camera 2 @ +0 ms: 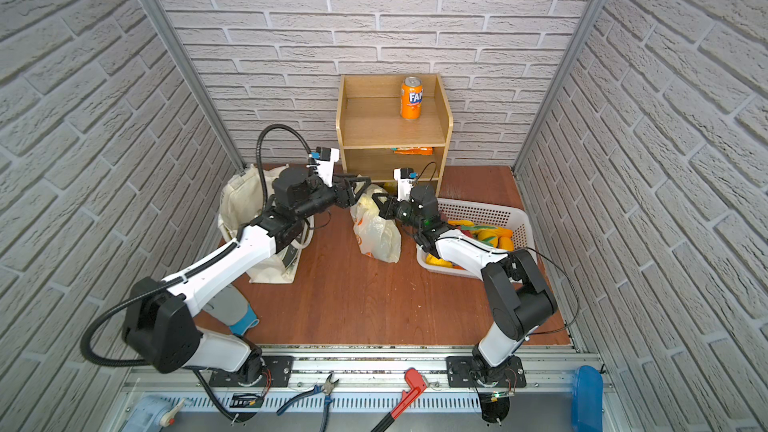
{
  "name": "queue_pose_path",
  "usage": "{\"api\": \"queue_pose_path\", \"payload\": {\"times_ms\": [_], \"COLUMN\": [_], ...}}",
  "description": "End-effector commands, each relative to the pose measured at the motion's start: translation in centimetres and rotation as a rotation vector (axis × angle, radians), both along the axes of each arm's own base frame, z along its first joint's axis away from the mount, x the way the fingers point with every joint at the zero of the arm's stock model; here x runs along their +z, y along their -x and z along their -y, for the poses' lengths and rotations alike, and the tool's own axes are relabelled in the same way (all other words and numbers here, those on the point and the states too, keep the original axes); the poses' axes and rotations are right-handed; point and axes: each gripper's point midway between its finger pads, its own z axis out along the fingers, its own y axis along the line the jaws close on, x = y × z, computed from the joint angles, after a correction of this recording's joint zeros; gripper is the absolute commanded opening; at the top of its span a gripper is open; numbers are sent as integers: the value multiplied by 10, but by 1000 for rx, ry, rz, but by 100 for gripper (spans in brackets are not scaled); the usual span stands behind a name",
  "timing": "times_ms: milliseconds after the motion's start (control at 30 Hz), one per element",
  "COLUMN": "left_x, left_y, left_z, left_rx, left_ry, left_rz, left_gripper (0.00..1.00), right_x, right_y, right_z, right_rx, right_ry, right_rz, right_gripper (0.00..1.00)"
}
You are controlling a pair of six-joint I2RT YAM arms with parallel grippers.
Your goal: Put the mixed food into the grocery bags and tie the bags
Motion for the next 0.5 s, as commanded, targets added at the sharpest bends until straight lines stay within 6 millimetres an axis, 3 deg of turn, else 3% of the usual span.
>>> {"api": "queue_pose_path", "payload": {"times_ms": [0,233,467], "left_x": [-6,-63,-115], "left_y": [0,12,28], "left_z": [-21,-45,-30], "left_rx": [85,197,185], "left_ry": [-71,-167,-291], "left_rz": [33,-61,-106], "left_gripper": [66,67,73], "right_x": [19,25,27], "right_y": [9,18,22], "right_z": [2,1,3], "right_rx": [27,75,105], "right_ry": [-2,32,54], "right_rz": [28,-16,-44], "right_gripper": [5,6,6]}}
